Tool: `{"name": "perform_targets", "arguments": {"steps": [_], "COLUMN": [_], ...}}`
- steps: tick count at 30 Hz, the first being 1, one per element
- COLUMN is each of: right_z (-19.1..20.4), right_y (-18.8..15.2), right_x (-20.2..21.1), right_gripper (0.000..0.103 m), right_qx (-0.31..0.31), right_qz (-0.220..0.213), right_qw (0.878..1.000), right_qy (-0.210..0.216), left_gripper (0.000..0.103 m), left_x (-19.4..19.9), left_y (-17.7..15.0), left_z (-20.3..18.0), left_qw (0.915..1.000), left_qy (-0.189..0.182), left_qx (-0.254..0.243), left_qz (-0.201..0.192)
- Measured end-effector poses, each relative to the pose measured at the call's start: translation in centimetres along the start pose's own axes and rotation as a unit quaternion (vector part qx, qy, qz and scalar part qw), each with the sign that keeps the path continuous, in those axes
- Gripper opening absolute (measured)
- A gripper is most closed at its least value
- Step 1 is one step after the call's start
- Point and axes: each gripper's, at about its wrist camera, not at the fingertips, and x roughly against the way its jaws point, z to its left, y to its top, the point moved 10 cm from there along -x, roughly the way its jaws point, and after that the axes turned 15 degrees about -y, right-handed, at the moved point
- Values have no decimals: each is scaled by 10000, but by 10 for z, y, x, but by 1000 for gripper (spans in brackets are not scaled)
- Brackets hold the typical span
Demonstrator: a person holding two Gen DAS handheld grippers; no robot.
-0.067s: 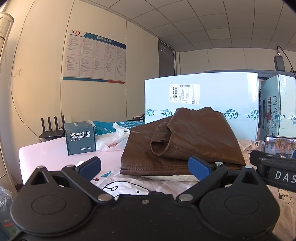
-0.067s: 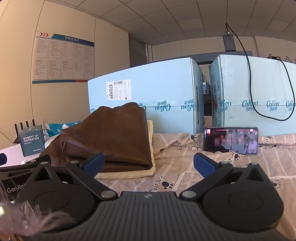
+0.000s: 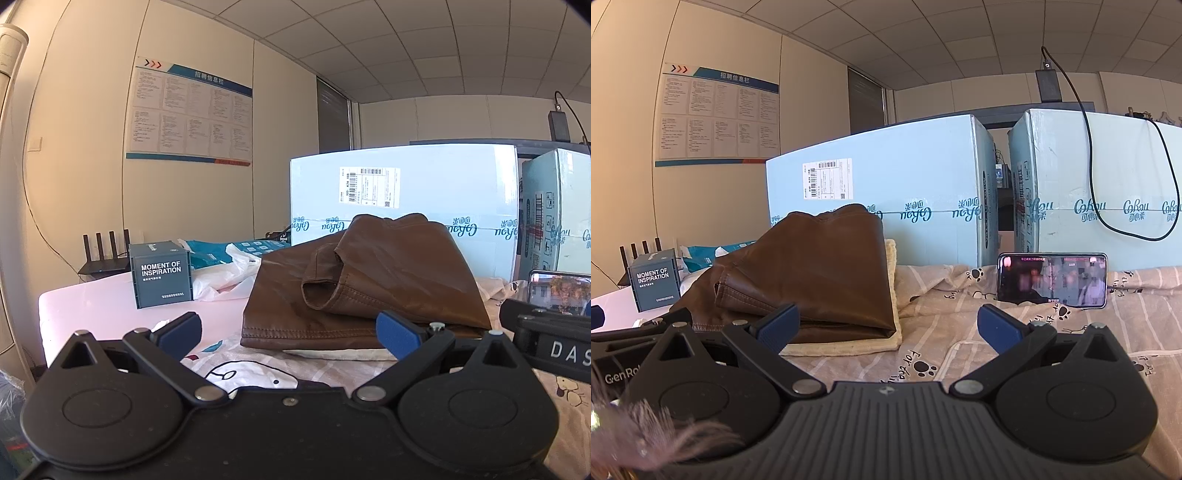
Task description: Fold clothes
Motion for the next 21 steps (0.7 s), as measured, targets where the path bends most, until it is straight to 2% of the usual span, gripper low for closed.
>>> {"name": "perform_targets", "arguments": {"steps": [21], "right_z": [0], "right_y": [0], "right_x": [-1], "right_gripper": [103], "right_qx": [3], "right_qz": [4], "right_qw": [10000], "right_qy": [-2], "left_gripper": [103], "left_x": [1], "left_y": [-2], "left_z": [2], "left_qw": [10000], "left_qy": [30], "left_qx": [68], "left_qz": [27]}}
